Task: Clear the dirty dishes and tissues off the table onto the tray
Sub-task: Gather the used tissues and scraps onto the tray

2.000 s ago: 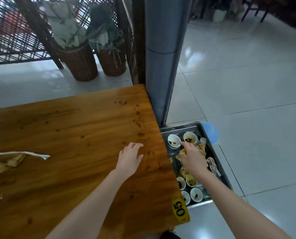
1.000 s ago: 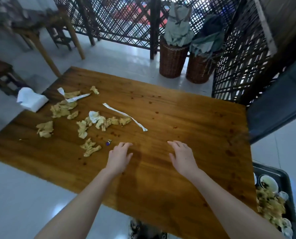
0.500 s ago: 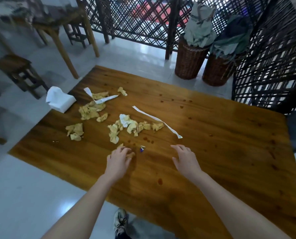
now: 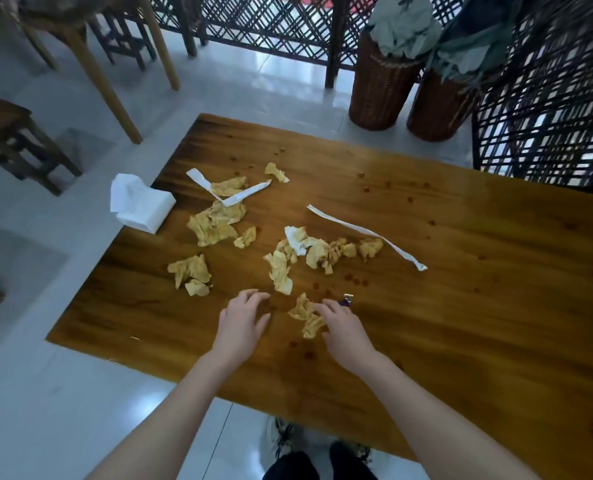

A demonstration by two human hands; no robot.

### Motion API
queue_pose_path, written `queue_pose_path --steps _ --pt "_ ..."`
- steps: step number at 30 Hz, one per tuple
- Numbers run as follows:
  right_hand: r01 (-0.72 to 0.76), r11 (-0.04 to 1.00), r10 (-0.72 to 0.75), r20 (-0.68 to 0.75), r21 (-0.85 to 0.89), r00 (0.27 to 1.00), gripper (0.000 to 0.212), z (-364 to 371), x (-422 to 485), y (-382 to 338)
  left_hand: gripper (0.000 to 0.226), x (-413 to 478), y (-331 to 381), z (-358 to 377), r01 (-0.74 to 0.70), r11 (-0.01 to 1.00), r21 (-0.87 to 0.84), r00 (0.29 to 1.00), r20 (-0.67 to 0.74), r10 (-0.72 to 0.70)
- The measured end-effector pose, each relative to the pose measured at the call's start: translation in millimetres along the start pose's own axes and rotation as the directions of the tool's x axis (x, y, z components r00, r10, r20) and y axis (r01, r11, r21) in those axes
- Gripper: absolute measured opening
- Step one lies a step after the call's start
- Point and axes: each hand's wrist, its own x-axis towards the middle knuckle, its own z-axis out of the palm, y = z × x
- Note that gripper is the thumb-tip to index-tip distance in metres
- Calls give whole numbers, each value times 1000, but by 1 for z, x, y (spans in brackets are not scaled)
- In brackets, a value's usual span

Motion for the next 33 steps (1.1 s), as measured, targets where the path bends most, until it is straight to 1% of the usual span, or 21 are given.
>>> queue_pose_path --steps 3,5,6,9,11,13,16,18,22,25,28,30,33 --pt "67 996 -67 11 -64 998 78 11 12 -10 39 -2 -8 3 0 1000 -25 1000 0 0" --pt "101 989 -99 22 -110 995 81 14 17 -13 39 -3 -12 4 6 999 -37 1000 5 -5" --pt "115 985 -115 14 -130 993 78 15 19 -14 38 -3 -14 5 9 999 -42 1000 9 -8" --pt "137 979 -141 -14 -152 990 57 14 21 -12 38 -3 -19 6 25 998 -50 999 22 -24" --pt "116 984 -121 -25 -134 992 48 9 18 -7 39 -2 -18 6 33 998 -47 999 33 -31" --pt "68 991 -77 -70 -119 995 43 1 14 2 39 3 -13 4 37 998 -43 998 43 -35" --pt "-44 994 26 -183 -98 983 39 -15 12 20 39 12 0 1 25 998 -53 999 41 -22" --pt "-94 994 80 -206 -62 975 39 -23 17 29 39 19 7 -1 18 998 -65 999 40 -15" --pt "-101 994 96 -124 -32 988 32 -24 23 37 39 26 16 -2 17 998 -61 999 33 -15" --pt "-91 996 89 -88 -21 992 33 -17 23 37 39 26 16 -2 24 997 -68 999 37 -21" --pt "-118 992 120 -58 37 991 32 -14 23 39 39 27 18 -3 34 997 -73 998 47 -31" --pt "-131 989 134 -49 64 990 31 -15 24 42 39 30 20 -4 40 997 -68 998 48 -37" --pt "-131 991 133 -69 31 989 32 -19 27 46 40 35 24 -5 38 997 -66 998 46 -35"
